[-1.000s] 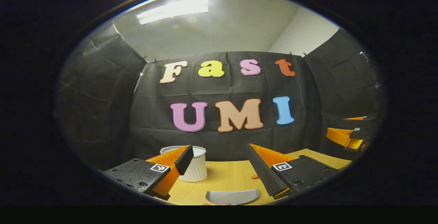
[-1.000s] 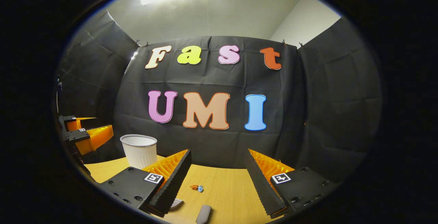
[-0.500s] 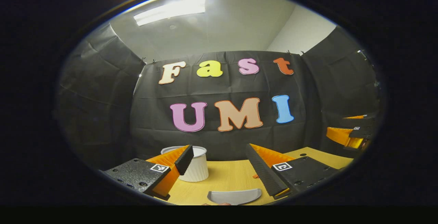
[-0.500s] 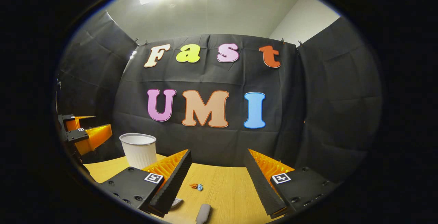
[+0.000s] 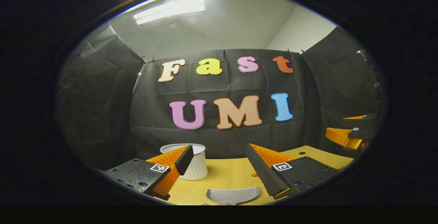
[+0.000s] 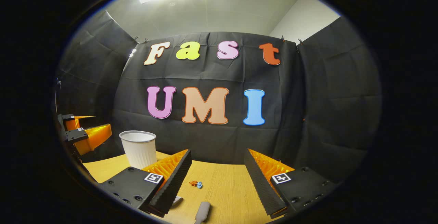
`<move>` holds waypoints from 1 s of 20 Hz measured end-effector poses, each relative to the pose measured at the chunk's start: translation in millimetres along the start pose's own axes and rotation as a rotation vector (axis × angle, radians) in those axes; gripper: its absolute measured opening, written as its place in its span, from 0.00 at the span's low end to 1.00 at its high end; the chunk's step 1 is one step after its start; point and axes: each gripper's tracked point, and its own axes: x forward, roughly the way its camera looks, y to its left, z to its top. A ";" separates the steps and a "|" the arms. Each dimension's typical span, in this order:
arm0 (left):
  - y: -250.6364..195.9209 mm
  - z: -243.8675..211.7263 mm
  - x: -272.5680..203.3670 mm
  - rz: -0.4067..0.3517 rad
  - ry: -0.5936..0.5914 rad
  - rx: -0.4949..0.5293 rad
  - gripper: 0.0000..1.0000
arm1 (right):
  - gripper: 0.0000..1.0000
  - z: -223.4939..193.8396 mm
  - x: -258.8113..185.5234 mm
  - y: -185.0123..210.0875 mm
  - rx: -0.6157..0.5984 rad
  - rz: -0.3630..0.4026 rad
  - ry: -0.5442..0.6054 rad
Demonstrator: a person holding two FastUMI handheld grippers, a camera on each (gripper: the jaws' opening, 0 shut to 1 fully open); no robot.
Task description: Pick up the small broom and dustpan from the desktop, sweep the trash into the dustpan with the broom, and then empty the trash into the garbage bin.
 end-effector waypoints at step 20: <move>-17.5 -157.7 -33.0 -0.010 0.492 0.047 0.94 | 0.99 -133.4 1.8 24.5 -0.045 0.179 0.384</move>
